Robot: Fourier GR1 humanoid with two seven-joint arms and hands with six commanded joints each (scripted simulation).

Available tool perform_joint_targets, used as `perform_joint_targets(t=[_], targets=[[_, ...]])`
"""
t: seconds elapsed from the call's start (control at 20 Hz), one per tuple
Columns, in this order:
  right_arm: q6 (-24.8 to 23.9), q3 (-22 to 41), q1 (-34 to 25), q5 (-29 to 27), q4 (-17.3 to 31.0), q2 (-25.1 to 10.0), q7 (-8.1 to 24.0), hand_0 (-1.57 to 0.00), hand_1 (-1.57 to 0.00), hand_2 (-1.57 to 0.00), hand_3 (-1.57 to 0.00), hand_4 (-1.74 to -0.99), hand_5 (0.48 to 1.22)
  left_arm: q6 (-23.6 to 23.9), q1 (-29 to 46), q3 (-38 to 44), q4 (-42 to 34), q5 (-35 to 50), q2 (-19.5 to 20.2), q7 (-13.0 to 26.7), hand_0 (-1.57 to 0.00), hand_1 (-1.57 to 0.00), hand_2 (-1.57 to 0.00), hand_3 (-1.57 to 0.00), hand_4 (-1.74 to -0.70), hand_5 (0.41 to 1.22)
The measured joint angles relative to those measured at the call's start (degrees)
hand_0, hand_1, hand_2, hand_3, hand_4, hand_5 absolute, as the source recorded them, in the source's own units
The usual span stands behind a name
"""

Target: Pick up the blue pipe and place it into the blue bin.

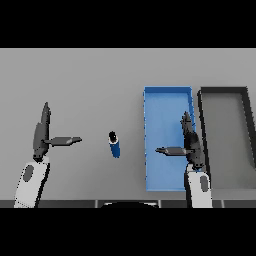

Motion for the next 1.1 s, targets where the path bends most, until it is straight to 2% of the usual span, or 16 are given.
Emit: perform_joint_targets(t=[0.3,0.35,0.4,0.45,0.55,0.65,0.8,0.95,1.1], targets=[[0.61,-1.55,-2.35,-0.97,2.01,-1.46,1.12,0.00,0.00,0.00,0.00,-1.205,0.629,0.55,-1.92,-0.44,1.53,-0.61,-1.14,0.40,0.00,0.00,0.00,0.00,-0.97,0.593],[1.49,0.14,-0.40,2.99,-0.43,-5.08,-4.79,0.00,0.00,0.00,0.00,-1.201,0.628,-5.01,-0.74,-1.78,1.34,-1.03,2.60,-3.07,0.00,0.00,0.00,0.00,-0.96,0.592],[2.08,1.47,1.89,5.82,-1.59,-7.18,-7.74,0.00,0.00,0.00,0.00,-1.197,0.627,-8.95,0.48,-2.19,2.29,-1.36,5.58,-5.46,0.00,0.00,0.00,0.00,-0.96,0.590],[1.86,2.68,2.86,8.01,-2.82,-7.93,-8.32,0.00,0.00,0.00,0.00,-1.197,0.626,-11.40,0.83,-2.74,2.85,-1.66,6.89,-7.10,0.00,0.00,0.00,0.00,-0.96,0.590],[2.40,2.65,3.19,8.42,-4.40,-9.59,-6.61,0.00,0.00,0.00,0.00,-1.196,0.623,-13.39,0.98,-3.36,2.56,-1.95,7.99,-8.69,0.00,0.00,0.00,0.00,-0.96,0.595],[2.89,2.84,3.82,8.18,-5.05,-9.72,-6.46,0.00,0.00,0.00,0.00,-1.203,0.625,-14.94,0.57,-3.71,2.92,-1.38,8.09,-8.48,0.00,0.00,0.00,0.00,-0.96,0.593],[3.00,2.84,3.13,8.52,-4.36,-10.14,-5.68,0.00,0.00,0.00,0.00,-1.181,0.619,-19.65,1.62,-4.54,0.84,0.40,9.95,-10.41,0.00,0.00,0.00,0.00,-0.99,0.573],[3.06,3.30,3.48,8.79,-5.02,-10.03,-6.99,0.00,0.00,0.00,0.00,-1.176,0.615,-23.62,3.50,-7.11,-2.54,0.13,12.16,-9.67,0.00,0.00,0.00,0.00,-1.05,0.535],[2.67,3.48,3.05,9.25,-4.09,-9.55,-5.86,0.00,0.00,0.00,0.00,-1.164,0.617,-26.25,4.77,-12.05,-5.41,-1.22,10.35,-6.96,0.00,0.00,0.00,0.00,-1.11,0.497]])
